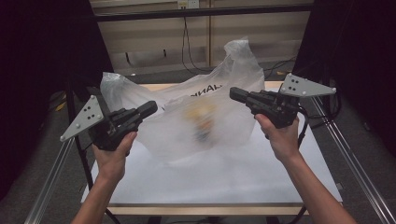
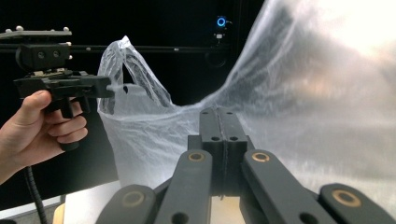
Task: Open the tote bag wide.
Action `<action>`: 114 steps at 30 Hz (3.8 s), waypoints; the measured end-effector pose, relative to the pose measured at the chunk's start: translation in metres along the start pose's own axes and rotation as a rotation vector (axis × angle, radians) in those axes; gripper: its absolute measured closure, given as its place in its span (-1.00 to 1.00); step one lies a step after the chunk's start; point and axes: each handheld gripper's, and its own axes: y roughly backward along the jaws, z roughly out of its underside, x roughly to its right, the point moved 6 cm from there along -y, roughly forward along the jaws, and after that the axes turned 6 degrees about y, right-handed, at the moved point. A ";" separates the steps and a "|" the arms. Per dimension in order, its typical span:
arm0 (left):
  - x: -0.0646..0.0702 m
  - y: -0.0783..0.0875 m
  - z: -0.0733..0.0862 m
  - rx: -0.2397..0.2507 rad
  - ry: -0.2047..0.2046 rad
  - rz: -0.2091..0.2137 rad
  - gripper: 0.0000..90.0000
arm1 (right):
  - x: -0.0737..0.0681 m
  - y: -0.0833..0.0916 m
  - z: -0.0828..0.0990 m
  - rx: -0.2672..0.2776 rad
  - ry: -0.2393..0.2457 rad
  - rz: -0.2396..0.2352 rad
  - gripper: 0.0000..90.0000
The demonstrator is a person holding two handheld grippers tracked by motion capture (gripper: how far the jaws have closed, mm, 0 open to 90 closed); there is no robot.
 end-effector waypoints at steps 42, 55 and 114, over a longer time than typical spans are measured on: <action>-0.019 -0.093 0.098 -0.330 0.056 0.056 1.00 | 0.037 -0.093 0.047 -0.212 -0.032 0.071 1.00; -0.035 -0.117 0.149 -0.443 0.100 0.034 1.00 | 0.063 -0.097 0.141 -0.355 -0.149 0.126 1.00; -0.021 -0.078 0.122 -0.374 0.071 0.097 1.00 | 0.041 -0.012 0.169 -0.392 -0.181 0.054 1.00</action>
